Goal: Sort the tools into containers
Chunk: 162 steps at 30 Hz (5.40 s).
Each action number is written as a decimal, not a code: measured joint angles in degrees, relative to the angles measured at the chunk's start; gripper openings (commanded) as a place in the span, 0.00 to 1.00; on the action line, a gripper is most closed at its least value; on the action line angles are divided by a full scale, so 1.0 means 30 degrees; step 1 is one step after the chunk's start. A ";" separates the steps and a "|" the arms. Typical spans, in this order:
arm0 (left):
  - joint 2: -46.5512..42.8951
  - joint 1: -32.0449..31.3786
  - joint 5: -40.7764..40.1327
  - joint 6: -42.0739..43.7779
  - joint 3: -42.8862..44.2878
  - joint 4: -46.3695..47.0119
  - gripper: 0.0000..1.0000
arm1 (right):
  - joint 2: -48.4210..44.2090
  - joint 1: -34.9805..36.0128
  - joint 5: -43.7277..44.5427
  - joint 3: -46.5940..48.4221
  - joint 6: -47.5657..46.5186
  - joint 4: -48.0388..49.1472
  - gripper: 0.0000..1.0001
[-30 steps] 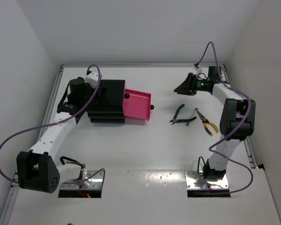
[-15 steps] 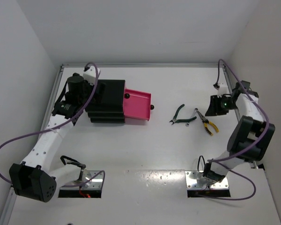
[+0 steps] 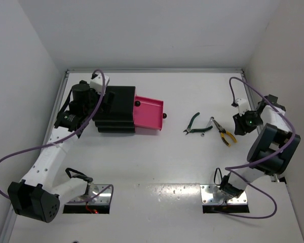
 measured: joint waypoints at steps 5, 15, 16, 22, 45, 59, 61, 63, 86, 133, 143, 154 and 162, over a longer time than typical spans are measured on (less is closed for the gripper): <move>0.0000 0.0000 0.0138 0.0000 -0.0007 -0.0117 0.99 | 0.0109 0.0357 0.0852 -0.0809 -0.0692 0.0692 0.41; 0.0561 0.0000 0.0452 -0.0022 -0.0007 -0.0153 0.99 | 0.3089 0.2098 0.2098 0.0124 -0.0984 0.1020 0.41; 0.0641 0.0000 0.0459 -0.0022 -0.0007 -0.0168 0.99 | 0.3402 0.2251 0.2244 0.0357 -0.0984 0.1027 0.41; 0.0896 0.0000 0.0481 -0.0022 0.0000 -0.0189 0.99 | 0.4896 0.2900 0.2980 0.1617 -0.0962 0.1268 0.41; 0.1406 0.0000 0.0299 -0.0138 0.0138 -0.0197 0.99 | 0.5763 0.3585 0.4554 0.1858 -0.1078 0.1617 0.00; 0.1479 0.0182 0.0415 -0.0510 0.0182 -0.0226 0.99 | 0.0015 0.4561 -0.0299 0.4131 -0.0539 -0.0918 0.00; 0.1785 0.0503 0.0772 -0.0663 0.0444 -0.0240 0.99 | 0.0029 0.5989 -0.0809 0.4787 0.0015 -0.0678 0.00; 0.2076 0.0780 0.1013 -0.0831 0.0656 -0.0248 0.99 | 0.0255 0.7635 -0.1217 0.5370 0.0583 -0.0539 0.00; 0.3424 0.1530 0.2455 -0.1574 0.1537 -0.0707 0.99 | 0.9719 1.7354 -0.0984 1.5686 0.5093 -0.2426 0.00; 0.3483 0.2433 0.3184 -0.1588 0.1537 -0.0750 0.99 | 1.4673 1.9802 0.0342 2.1624 0.6674 -0.4823 0.00; 0.3483 0.2630 0.3242 -0.1588 0.1537 -0.0758 0.99 | 1.5147 1.9904 0.0036 2.1624 0.7803 -0.3636 0.00; 0.3483 0.2637 0.3330 -0.1588 0.1537 -0.0750 0.99 | 1.5562 2.0145 -0.0146 2.1580 0.8335 -0.2900 0.40; 0.3483 0.2747 0.3351 -0.1770 0.1537 -0.0750 0.99 | 1.4950 2.0210 -0.0313 2.0203 0.9384 -0.1749 0.44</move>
